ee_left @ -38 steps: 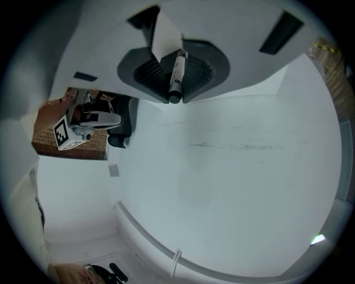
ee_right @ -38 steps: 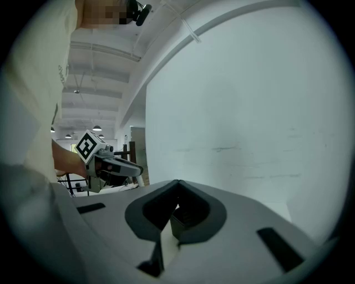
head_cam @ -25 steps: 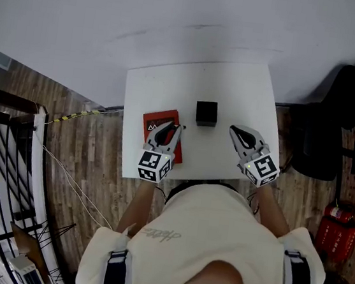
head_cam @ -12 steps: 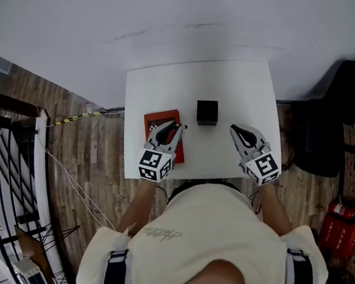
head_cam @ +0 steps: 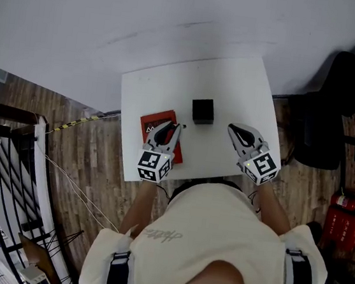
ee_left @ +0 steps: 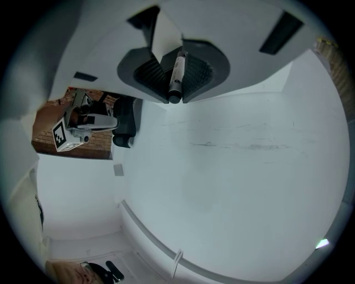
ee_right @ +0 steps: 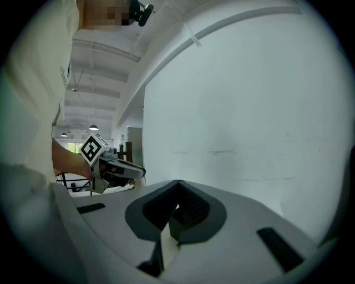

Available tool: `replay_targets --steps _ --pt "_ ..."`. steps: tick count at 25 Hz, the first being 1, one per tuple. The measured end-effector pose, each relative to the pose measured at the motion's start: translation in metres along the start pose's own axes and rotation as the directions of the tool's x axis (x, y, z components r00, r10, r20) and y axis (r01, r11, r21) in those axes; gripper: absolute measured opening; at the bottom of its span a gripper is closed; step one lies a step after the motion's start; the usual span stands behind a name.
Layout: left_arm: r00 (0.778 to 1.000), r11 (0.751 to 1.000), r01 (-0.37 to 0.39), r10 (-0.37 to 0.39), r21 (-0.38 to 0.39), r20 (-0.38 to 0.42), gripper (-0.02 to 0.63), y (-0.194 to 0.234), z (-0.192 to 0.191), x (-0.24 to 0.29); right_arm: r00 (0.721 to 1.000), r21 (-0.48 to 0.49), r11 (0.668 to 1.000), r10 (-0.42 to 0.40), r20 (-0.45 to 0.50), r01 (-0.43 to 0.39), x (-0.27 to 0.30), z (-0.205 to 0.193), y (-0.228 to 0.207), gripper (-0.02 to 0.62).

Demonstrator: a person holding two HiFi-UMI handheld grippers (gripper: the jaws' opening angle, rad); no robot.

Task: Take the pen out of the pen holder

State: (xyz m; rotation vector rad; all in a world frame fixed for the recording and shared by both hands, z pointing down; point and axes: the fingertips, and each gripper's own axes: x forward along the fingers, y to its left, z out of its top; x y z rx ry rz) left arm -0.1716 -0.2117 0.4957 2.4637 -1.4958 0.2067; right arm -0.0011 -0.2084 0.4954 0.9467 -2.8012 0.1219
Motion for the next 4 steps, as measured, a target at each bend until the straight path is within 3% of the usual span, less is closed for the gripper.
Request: replay_targets --steps 4 --pt "1.0 1.0 -0.002 0.002 -0.002 0.01 0.087 -0.0005 0.0035 0.0025 1.0 0.001 1.0 -0.001 0.0 0.001 -0.0002 -0.0005 -0.0026 0.008"
